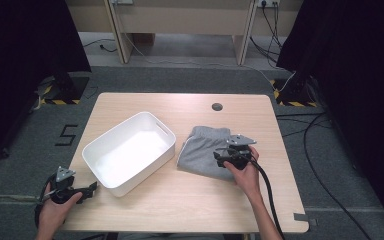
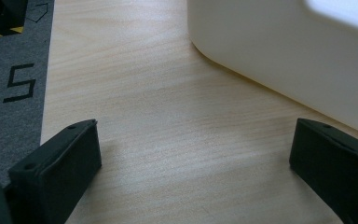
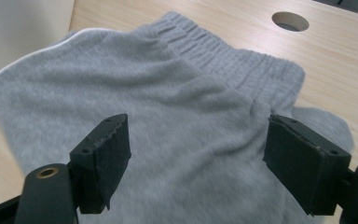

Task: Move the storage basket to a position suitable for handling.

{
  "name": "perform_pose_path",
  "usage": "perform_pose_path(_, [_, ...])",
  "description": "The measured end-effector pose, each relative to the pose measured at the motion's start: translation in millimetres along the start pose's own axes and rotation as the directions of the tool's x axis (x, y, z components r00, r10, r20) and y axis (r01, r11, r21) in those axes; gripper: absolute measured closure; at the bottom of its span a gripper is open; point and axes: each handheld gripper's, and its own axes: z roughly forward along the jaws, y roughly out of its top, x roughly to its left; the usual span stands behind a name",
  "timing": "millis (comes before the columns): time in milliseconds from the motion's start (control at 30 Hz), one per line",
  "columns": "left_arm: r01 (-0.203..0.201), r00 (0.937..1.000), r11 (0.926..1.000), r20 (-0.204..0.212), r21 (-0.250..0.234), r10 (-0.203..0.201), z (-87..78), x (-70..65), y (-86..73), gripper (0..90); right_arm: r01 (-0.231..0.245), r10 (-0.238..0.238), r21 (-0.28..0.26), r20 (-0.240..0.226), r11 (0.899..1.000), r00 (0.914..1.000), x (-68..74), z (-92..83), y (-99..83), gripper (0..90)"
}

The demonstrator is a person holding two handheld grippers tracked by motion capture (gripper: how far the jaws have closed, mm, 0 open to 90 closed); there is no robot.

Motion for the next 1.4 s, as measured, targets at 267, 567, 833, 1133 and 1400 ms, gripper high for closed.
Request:
perform_pose_path(267, [0.0, 1.0, 1.0, 0.0, 0.0, 0.0, 0.0, 0.0, 0.0, 1.1, -0.024, 0.024, 0.056, -0.008, 0.998, 0.9997, 0.0, 35.0, 5.1, 23.6])
perform_pose_path(567, [0.0, 1.0, 1.0, 0.0, 0.0, 0.0, 0.0, 0.0, 0.0, 1.1, -0.016, 0.017, 0.113, -0.004, 0.994, 0.9999, 3.2, 50.9, -1.5, 22.5])
perform_pose_path(833, [0.0, 1.0, 1.0, 0.0, 0.0, 0.0, 0.0, 0.0, 0.0, 1.1, -0.032, 0.034, 0.101, -0.021, 0.994, 0.9992, 9.8, 46.3, -9.8, 22.5])
perform_pose_path(1133, [0.0, 1.0, 1.0, 0.0, 0.0, 0.0, 0.0, -0.1, -0.1, 1.1, 0.019, -0.011, 0.105, -0.07, 0.994, 0.9975, 32.6, 22.3, -27.4, 22.5])
perform_pose_path(1400, [0.0, 1.0, 1.0, 0.0, 0.0, 0.0, 0.0, -0.1, 0.0, 1.1, 0.046, -0.035, 0.098, -0.106, 0.994, 0.9937, 61.5, -1.0, -45.4, 22.5])
